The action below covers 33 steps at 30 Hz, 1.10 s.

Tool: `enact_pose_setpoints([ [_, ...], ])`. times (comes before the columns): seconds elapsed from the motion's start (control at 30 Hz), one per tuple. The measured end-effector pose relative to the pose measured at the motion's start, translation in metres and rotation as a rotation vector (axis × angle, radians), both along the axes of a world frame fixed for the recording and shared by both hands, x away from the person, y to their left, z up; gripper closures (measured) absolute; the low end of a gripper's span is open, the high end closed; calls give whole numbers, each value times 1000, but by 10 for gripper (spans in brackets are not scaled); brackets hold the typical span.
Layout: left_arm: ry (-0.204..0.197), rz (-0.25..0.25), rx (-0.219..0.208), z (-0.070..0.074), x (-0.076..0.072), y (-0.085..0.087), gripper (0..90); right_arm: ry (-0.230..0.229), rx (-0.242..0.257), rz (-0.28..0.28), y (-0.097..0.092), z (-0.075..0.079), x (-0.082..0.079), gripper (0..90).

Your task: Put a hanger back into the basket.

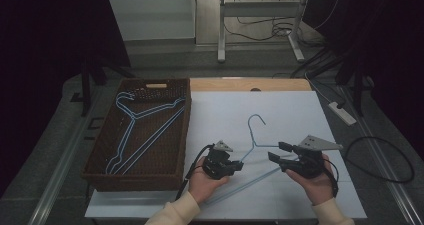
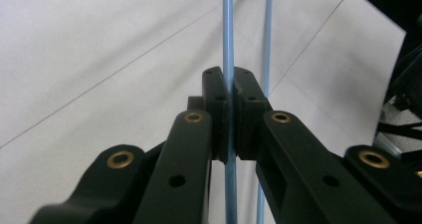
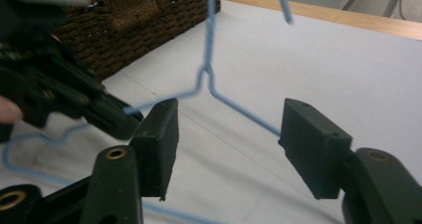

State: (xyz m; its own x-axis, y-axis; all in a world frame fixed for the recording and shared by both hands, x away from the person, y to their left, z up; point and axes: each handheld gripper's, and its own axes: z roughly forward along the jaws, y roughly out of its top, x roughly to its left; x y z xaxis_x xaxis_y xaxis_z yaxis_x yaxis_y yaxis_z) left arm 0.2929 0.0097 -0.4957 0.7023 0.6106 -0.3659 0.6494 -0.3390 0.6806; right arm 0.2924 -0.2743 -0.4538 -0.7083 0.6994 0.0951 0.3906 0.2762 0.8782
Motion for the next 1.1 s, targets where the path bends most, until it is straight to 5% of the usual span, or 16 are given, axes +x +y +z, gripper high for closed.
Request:
enact_pose_setpoints([
  [0.3,-40,12,-55,27,-8,11,864,-26,47,-44,-32,-5,-10,368],
  [0.6,-86,31,-131,65,-10,39,863,-21,55,-53,-42,-9,-10,365],
  [0.93,-169,65,-200,106,-15,96,864,12,32,-66,-44,-18,-3,363],
  [1.1,-188,107,-220,115,-13,128,863,19,14,-72,-44,-20,-3,367],
])
